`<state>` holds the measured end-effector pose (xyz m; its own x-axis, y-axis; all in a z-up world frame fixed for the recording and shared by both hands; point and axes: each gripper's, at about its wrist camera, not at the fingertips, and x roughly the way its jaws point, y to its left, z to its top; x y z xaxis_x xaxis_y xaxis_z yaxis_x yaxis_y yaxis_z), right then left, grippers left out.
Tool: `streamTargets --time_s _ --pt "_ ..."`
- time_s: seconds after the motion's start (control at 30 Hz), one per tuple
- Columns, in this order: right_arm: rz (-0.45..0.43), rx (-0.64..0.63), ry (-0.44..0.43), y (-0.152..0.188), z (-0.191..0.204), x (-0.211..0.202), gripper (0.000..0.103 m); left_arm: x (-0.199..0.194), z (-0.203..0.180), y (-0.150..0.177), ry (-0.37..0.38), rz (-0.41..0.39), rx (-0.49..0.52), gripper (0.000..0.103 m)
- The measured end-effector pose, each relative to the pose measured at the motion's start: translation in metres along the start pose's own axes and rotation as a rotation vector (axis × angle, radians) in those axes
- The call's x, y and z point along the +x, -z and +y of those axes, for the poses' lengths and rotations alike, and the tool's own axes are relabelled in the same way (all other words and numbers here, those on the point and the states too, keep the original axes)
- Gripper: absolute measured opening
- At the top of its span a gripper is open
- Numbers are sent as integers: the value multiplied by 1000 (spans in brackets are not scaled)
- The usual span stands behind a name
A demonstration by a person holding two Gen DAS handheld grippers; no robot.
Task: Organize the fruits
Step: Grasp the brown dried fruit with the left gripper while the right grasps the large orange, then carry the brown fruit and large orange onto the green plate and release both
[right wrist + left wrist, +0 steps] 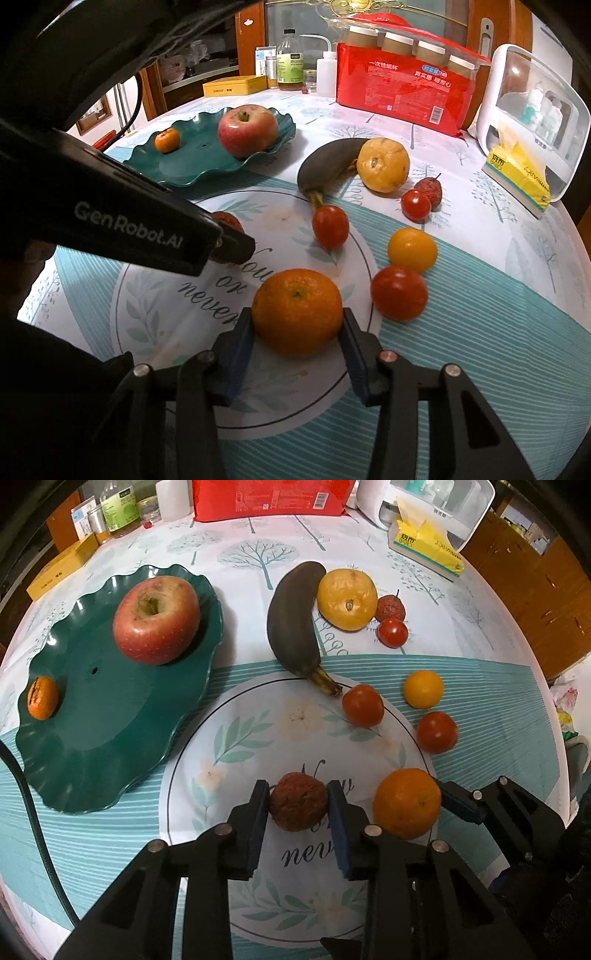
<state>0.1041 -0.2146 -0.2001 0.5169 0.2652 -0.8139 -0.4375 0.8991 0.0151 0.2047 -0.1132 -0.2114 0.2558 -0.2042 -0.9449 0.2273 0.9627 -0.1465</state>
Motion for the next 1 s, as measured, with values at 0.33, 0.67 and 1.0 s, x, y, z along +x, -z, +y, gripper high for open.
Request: streamTargets --time_s 0.33,0.67,1.0 --pt "-10 -22 -20 0 22 -10 45 -23 26 29 -23 -18 -50 30" --pt "8 -15 -55 -6 57 -8 45 -44 84 63 -68 -20 -130 30" --pt "0 -20 -54 -30 98 1 45 -70 139 70 -104 -52 -110 30"
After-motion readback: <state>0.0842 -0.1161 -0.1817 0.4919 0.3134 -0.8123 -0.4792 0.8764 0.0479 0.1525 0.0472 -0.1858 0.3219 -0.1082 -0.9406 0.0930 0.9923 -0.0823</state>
